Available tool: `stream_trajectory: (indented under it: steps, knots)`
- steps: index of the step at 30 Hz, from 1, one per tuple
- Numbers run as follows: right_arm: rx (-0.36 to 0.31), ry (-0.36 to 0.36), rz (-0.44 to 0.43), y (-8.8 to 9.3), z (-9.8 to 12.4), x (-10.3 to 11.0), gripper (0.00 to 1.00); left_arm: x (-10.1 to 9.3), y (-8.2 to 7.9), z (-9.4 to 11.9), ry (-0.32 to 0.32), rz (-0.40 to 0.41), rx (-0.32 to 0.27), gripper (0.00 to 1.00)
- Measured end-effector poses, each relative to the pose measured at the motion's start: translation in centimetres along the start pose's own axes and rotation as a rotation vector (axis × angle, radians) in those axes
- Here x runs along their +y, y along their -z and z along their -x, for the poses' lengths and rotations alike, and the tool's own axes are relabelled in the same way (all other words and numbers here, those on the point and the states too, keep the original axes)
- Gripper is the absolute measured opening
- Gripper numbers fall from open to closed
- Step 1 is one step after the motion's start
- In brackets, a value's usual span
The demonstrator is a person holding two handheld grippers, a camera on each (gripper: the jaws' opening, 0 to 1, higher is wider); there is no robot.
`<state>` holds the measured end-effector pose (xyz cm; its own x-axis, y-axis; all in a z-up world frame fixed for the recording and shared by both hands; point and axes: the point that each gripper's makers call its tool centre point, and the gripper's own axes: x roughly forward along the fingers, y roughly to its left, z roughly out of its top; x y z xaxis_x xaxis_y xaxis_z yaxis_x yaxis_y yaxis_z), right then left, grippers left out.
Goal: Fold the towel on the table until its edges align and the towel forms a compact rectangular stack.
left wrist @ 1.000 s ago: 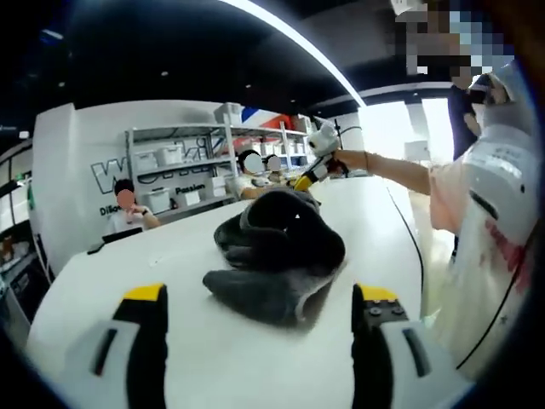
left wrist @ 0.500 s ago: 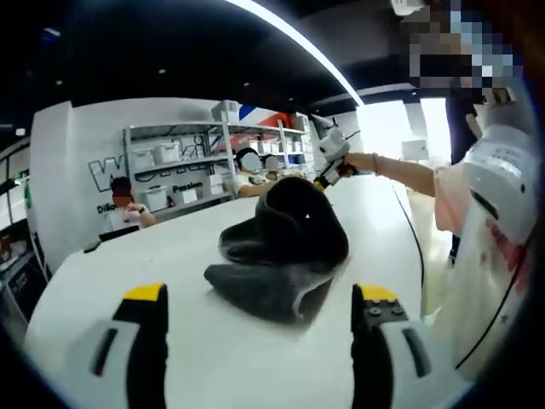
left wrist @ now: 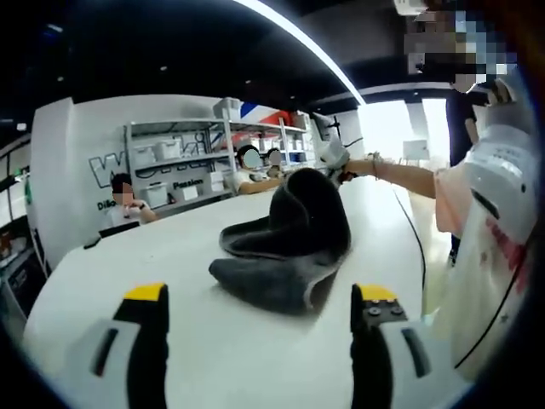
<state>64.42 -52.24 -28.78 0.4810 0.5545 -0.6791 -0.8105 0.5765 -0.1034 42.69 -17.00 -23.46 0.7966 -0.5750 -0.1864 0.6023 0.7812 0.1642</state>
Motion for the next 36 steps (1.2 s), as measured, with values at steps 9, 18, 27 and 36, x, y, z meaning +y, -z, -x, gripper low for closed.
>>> stream_trajectory:
  steps: [9, 18, 27, 36]
  knots:
    - [0.072, 0.012, 0.056, 1.7, -1.3, 0.0, 0.04, 0.0, 0.1, 0.0, -0.002, 0.005, 0.003, 0.93]
    - [0.104, 0.0, 0.06, 2.9, -2.0, 0.0, 0.04, 0.0, 0.2, -0.1, -0.004, 0.009, 0.007, 0.92]
    - [0.134, -0.014, 0.067, 3.8, -2.6, 0.3, 0.04, 0.2, 0.5, -0.1, -0.01, 0.02, 0.008, 0.92]
    - [0.131, -0.001, 0.08, 3.9, -2.5, 0.3, 0.07, -0.1, 0.4, -0.2, -0.001, 0.015, 0.009, 0.91]
